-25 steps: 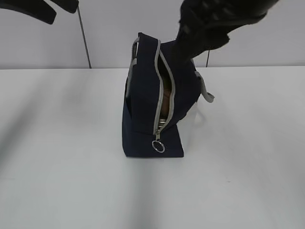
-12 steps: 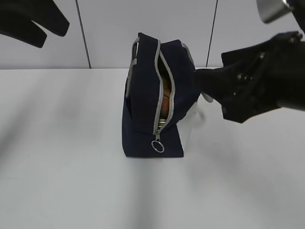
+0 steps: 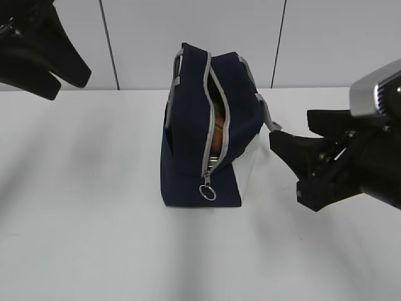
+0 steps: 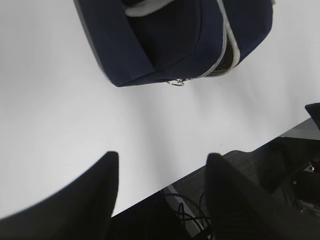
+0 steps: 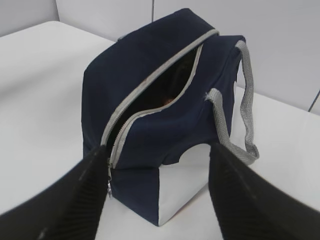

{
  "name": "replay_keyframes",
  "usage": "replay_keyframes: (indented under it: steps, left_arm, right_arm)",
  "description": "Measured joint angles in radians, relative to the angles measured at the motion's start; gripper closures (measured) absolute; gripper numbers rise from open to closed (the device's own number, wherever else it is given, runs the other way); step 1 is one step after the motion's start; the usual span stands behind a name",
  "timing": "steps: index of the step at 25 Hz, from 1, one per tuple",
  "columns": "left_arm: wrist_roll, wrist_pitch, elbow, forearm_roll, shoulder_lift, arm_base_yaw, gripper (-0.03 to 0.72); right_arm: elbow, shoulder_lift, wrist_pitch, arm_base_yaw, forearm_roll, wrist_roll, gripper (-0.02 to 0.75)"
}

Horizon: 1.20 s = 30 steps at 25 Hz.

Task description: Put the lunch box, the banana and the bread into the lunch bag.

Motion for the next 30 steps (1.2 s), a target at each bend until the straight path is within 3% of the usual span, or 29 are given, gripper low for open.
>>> replay_keyframes:
  steps: [7,12,16,30]
  left_arm:
    - [0.008,-0.103,0.128,-0.004,0.000,0.000,0.304]
    - [0.015,-0.143,0.169,-0.012,0.000,0.000,0.307]
    - [0.020,-0.147,0.171,-0.015,0.000,0.000,0.308]
    - [0.028,-0.148,0.171,-0.016,0.000,0.000,0.310]
  right_arm:
    - [0.001,0.167,-0.024,0.000,-0.065,0.037,0.267]
    - [0.001,0.380,-0.149,0.000,-0.271,0.232,0.270]
    - [0.000,0.520,-0.282,0.000,-0.421,0.350,0.315]
    - [-0.137,0.727,-0.359,0.000,-0.454,0.376,0.468]
